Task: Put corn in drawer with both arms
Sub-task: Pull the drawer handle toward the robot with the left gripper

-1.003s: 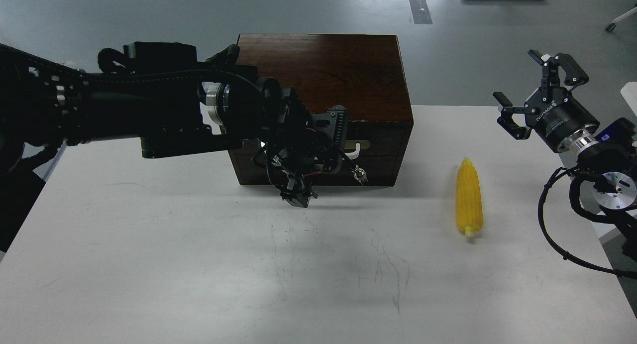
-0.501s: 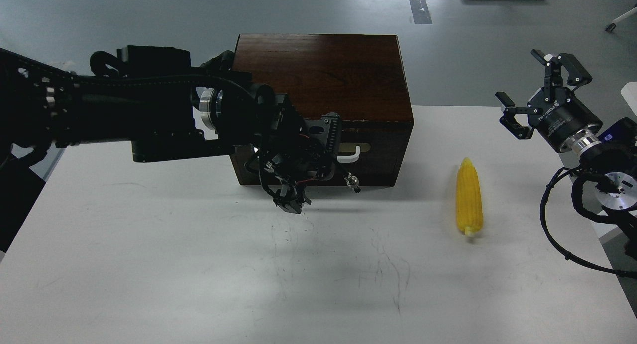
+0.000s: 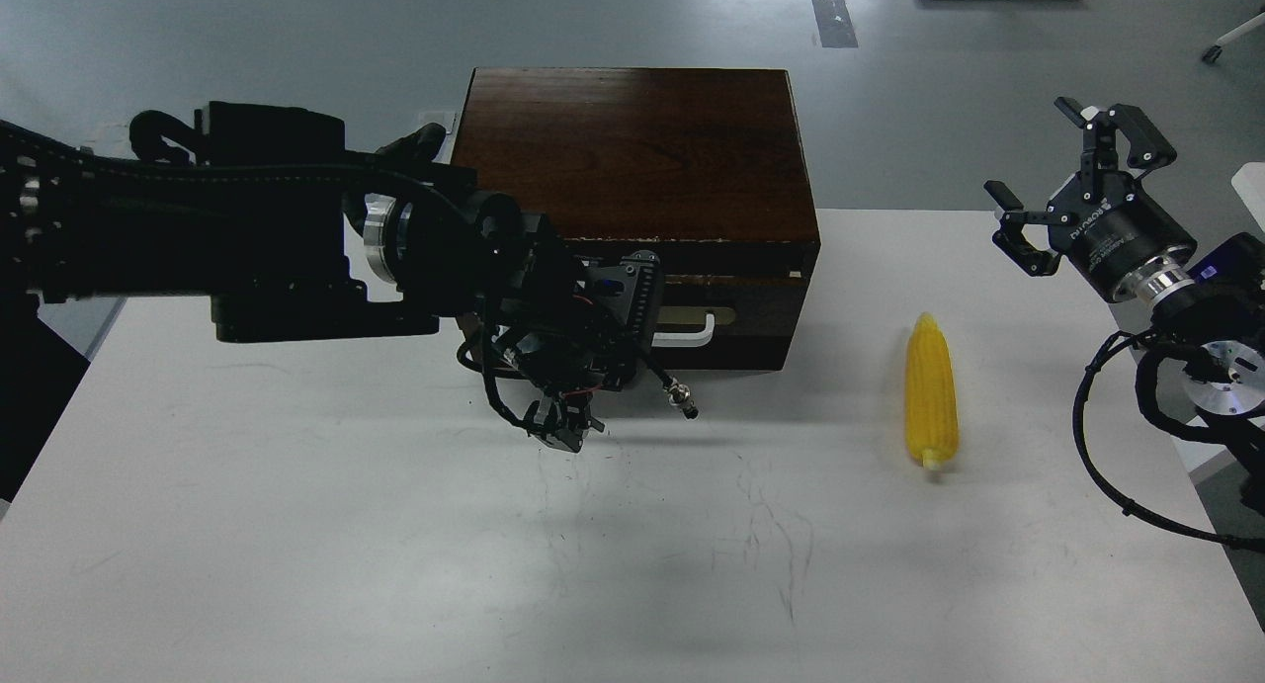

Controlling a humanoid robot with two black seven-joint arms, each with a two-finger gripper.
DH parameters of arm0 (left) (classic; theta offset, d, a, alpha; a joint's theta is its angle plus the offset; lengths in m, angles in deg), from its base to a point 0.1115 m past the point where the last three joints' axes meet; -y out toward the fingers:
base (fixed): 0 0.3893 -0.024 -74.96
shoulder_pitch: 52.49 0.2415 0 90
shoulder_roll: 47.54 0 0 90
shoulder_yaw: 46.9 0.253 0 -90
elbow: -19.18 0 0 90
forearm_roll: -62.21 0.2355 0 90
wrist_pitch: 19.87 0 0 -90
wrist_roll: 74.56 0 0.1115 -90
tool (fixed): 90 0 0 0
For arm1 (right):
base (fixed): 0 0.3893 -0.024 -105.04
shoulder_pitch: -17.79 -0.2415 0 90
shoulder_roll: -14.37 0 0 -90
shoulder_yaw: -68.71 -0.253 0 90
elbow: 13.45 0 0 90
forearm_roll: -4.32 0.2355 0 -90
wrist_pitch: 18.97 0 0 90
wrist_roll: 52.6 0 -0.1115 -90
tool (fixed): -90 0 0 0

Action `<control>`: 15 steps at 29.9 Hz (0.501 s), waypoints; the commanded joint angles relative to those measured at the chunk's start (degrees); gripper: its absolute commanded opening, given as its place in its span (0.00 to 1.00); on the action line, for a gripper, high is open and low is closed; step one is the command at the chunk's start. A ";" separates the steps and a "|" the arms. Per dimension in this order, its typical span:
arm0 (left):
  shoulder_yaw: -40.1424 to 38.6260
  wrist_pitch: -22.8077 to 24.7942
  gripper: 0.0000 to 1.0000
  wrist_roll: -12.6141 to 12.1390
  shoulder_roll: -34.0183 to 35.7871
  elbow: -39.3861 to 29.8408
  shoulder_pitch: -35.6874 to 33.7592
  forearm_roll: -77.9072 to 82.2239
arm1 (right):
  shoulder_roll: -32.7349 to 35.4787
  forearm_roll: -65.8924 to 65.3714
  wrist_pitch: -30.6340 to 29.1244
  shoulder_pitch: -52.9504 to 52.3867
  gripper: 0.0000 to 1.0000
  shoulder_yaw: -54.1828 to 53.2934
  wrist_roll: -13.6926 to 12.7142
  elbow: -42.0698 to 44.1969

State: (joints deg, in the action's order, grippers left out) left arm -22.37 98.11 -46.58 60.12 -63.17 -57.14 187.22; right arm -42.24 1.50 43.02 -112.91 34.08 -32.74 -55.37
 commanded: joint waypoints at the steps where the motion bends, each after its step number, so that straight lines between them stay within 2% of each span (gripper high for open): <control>1: -0.01 0.02 0.98 0.03 1.07 -1.76 0.00 -0.01 | 0.01 0.00 0.01 0.00 1.00 0.00 0.00 0.00; 15: -0.36 0.02 0.98 0.03 5.55 -8.44 -0.44 -0.01 | 0.89 0.00 0.01 0.00 1.00 -0.61 0.00 0.00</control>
State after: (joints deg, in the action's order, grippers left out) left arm -22.72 98.14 -46.55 64.96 -70.53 -57.59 187.20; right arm -41.45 1.50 43.03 -112.91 33.58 -32.74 -55.37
